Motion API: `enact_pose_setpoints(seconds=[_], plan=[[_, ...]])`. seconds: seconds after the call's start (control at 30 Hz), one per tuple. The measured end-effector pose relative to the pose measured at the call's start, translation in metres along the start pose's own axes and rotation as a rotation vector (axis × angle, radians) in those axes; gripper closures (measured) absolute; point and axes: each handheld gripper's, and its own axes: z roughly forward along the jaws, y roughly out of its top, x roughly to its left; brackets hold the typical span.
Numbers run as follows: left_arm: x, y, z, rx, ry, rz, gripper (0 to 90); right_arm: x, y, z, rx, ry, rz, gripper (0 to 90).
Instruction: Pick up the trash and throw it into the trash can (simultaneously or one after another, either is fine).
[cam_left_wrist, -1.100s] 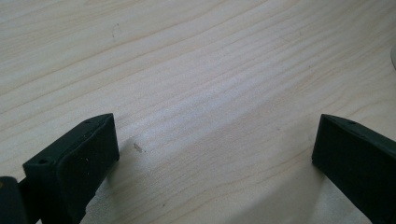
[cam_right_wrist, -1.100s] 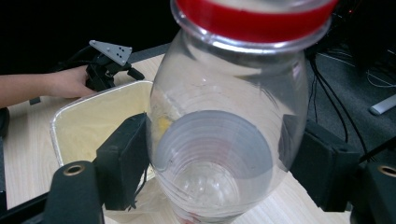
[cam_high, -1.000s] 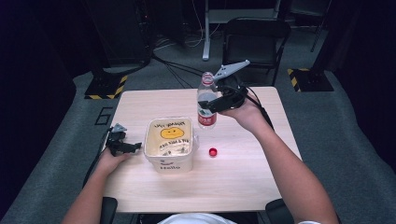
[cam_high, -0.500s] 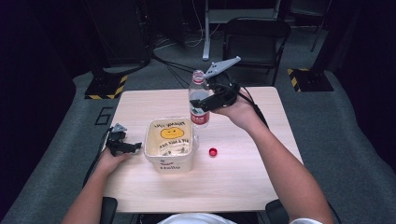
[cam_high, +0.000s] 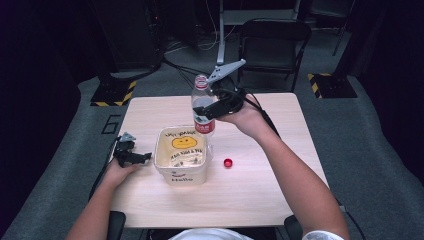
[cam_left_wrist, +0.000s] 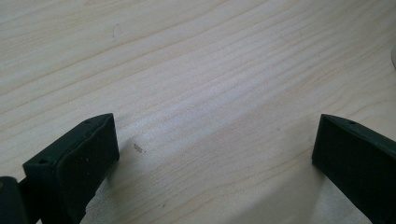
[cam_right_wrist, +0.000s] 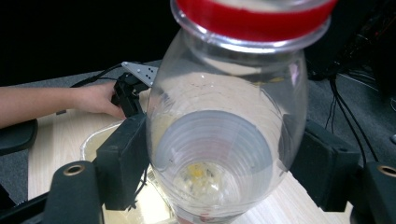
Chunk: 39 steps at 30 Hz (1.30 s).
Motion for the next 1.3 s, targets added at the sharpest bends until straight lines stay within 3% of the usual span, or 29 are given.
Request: enact_pose_setpoints(seconds=[0.4,1.3], plan=[[0.0,0.0,0.0,0.0,0.0,0.0,0.1,0.008,0.003,0.023,-0.012,0.043,-0.006,25.2],[0.0,0.0,0.0,0.0,0.0,0.0,0.1,0.02,-0.009,0.066,0.038,0.037,-0.028,25.2]])
